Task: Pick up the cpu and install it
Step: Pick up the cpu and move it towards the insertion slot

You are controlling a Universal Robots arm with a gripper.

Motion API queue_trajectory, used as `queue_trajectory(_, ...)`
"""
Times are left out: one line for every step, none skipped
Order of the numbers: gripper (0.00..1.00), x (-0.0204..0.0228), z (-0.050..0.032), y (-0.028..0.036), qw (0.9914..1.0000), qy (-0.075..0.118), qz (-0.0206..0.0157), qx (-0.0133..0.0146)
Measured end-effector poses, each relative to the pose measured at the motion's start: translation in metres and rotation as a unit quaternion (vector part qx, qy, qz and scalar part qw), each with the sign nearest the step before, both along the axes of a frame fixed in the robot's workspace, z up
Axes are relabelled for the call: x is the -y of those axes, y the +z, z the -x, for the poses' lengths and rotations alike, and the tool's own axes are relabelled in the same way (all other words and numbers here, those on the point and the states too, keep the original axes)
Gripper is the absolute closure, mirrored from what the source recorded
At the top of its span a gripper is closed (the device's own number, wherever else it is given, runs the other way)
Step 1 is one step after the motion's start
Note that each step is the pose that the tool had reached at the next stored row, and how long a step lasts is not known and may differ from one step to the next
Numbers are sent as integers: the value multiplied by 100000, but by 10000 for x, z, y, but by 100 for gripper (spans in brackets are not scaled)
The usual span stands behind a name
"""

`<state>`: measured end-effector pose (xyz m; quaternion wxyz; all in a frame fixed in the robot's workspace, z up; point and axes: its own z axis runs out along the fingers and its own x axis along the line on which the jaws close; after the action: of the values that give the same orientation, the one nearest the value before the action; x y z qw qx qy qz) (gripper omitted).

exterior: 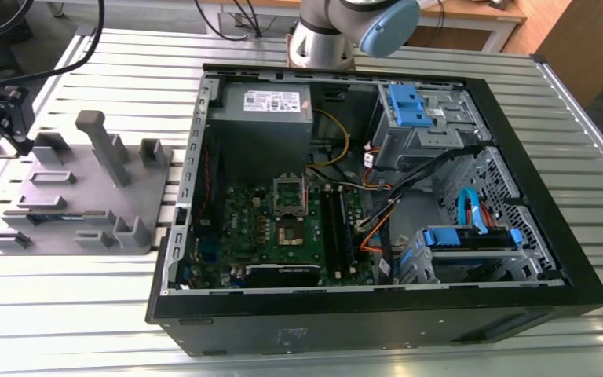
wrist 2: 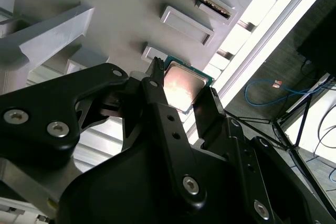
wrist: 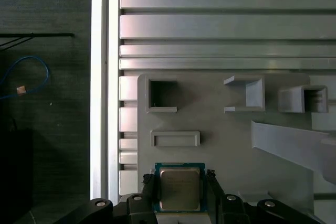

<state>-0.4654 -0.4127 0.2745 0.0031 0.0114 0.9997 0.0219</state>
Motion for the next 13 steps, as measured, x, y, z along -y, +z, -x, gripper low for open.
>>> queue_trajectory(53, 0, 0, 0, 100000, 1, -2, -1)
queue_trajectory(53, 0, 0, 0, 100000, 1, 0, -2)
queue_trajectory(53, 0, 0, 1, 100000, 0, -1, -1)
queue_trajectory(53, 0, 0, 5, 100000, -1, 3, -12)
queue_trajectory(53, 0, 0, 17, 100000, 1, 19, -38)
queue_trajectory(53, 0, 0, 29, 100000, 0, 8, -16)
queue_trajectory(53, 0, 0, 42, 100000, -1, -2, 1)
queue_trajectory(53, 0, 0, 60, 100000, 0, 2, -6)
queue_trajectory(53, 0, 0, 78, 100000, 0, -4, -1)
queue_trajectory(53, 0, 0, 99, 100000, -1, -3, 2)
queue_trajectory(53, 0, 0, 120, 100000, 1, -2, -1)
queue_trajectory(53, 0, 0, 146, 100000, 2, 2, -6)
queue_trajectory(53, 0, 0, 168, 100000, 4, -3, -2)
